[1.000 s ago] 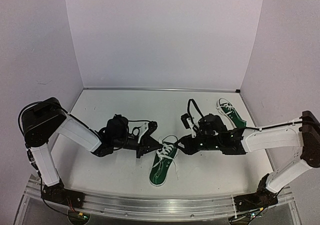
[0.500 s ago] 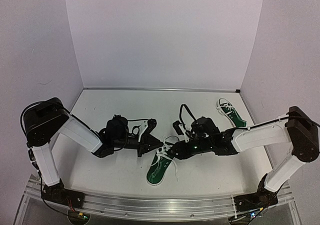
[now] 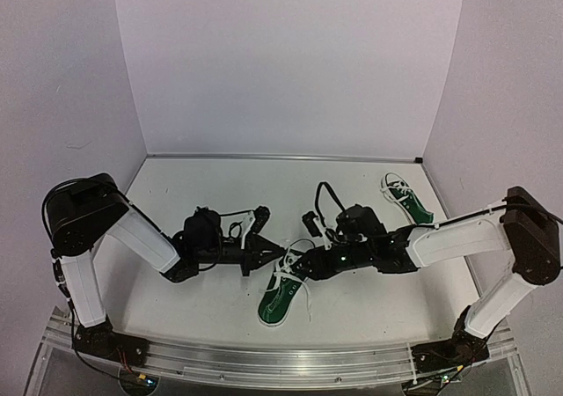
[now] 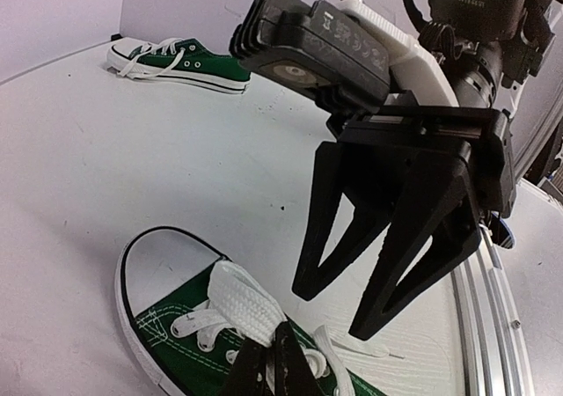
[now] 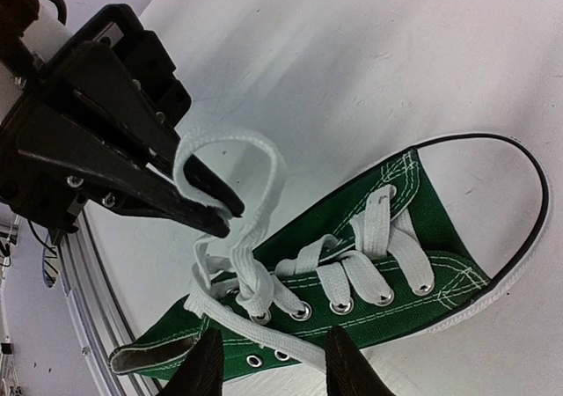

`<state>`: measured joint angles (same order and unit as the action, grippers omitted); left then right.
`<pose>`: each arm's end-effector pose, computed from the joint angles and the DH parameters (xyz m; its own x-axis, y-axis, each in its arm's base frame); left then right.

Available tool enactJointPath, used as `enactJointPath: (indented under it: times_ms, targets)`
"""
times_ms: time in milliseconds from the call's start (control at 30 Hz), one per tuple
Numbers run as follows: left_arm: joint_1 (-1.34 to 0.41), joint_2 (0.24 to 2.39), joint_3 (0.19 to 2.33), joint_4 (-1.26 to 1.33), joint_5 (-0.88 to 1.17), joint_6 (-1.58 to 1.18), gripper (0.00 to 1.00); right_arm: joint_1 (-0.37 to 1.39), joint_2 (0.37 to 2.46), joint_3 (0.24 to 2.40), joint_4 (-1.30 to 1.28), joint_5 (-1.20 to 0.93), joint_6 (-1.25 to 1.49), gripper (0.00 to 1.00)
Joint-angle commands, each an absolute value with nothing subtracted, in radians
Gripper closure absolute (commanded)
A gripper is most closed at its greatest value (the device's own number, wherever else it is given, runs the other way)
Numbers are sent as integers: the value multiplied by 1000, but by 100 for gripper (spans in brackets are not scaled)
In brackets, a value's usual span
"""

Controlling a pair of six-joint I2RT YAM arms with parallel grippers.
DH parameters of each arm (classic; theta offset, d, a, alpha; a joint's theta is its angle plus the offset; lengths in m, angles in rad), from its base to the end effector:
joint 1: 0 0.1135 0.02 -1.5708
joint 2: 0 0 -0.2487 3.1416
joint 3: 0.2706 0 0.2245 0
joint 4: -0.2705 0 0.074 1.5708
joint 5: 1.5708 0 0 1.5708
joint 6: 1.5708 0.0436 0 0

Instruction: Tie the shoes

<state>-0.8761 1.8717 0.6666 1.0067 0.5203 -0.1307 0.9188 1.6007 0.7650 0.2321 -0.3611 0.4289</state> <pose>0.1989 -0.2726 0.1484 -0.2526 0.1265 -0.9593 0.9538 0.1992 -0.2249 0.1768 0.2570 0.1767 -0.6958 -0.2703 -0.6654 -0.6936 0.4936 0.5248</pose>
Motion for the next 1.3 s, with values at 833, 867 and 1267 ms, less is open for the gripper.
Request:
enactJointPath:
  times_ms: [833,867,1267]
  targets:
    - [-873,1608,484,844,494,-56,60,920,1520,788,136,-372,445,60]
    - [-873,1584,478,805,513,-31,60,921,1516,784,131,-372,453,60]
    - [-905,1456,585,217,499,352,60,964,1539,775,129,-395,579,56]
